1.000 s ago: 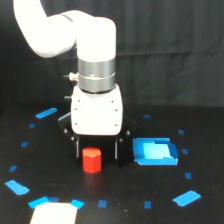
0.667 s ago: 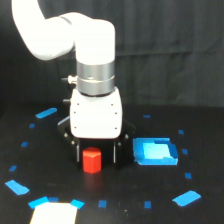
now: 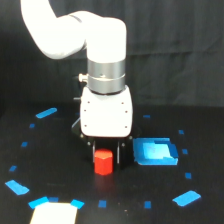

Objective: Pick up the red object from the table

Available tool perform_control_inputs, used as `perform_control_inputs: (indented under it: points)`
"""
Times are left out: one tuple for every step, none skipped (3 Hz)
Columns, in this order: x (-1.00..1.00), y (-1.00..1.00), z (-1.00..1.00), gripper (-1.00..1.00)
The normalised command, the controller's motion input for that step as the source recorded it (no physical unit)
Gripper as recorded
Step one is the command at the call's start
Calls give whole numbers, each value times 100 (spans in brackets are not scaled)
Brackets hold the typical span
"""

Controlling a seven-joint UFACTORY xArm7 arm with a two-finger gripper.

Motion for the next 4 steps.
perform_control_inputs:
  points:
    - [68, -60, 100, -100]
    - [25, 74, 100, -100]
    - [89, 100, 100, -100]
    - [73, 98, 100, -100]
